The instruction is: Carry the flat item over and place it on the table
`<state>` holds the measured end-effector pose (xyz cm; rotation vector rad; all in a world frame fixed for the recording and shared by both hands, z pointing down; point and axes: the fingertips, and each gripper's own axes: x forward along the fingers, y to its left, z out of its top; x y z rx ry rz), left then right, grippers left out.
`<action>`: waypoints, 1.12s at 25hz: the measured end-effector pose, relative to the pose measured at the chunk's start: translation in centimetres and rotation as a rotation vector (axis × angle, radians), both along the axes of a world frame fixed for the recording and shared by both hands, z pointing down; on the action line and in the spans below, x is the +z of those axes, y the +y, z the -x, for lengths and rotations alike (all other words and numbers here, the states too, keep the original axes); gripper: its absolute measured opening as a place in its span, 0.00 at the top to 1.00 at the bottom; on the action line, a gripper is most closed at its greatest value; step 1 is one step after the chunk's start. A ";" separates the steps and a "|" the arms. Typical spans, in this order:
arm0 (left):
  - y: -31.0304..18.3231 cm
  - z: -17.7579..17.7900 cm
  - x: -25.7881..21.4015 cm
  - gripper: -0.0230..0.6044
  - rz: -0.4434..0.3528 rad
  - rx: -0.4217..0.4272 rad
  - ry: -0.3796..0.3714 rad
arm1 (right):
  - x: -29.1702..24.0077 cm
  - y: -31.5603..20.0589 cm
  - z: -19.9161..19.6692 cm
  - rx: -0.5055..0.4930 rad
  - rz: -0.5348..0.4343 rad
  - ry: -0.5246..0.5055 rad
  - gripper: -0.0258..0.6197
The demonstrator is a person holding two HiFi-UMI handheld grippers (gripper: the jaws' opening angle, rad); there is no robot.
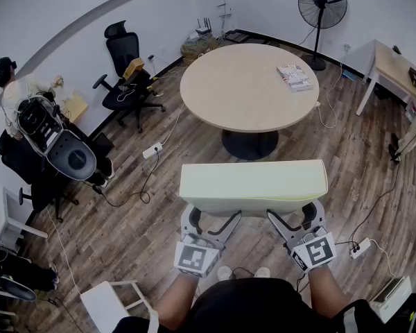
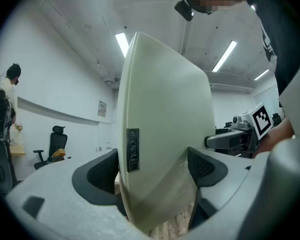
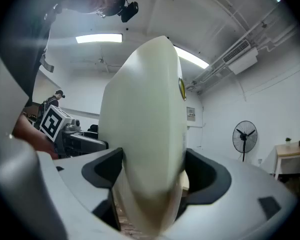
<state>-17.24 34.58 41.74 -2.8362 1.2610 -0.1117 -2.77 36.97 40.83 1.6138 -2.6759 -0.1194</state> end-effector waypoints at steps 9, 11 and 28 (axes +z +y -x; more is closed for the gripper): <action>0.1 -3.1 0.5 0.31 -0.006 -0.013 -0.006 | 0.6 0.2 -3.2 -0.012 0.005 -0.001 0.40; 0.4 -3.7 0.5 0.31 -0.001 -0.021 -0.009 | 0.6 0.3 -3.8 -0.025 0.006 -0.016 0.39; -3.9 -6.5 1.1 0.31 -0.006 -0.066 0.007 | 1.2 -4.9 -6.6 -0.077 0.029 -0.028 0.38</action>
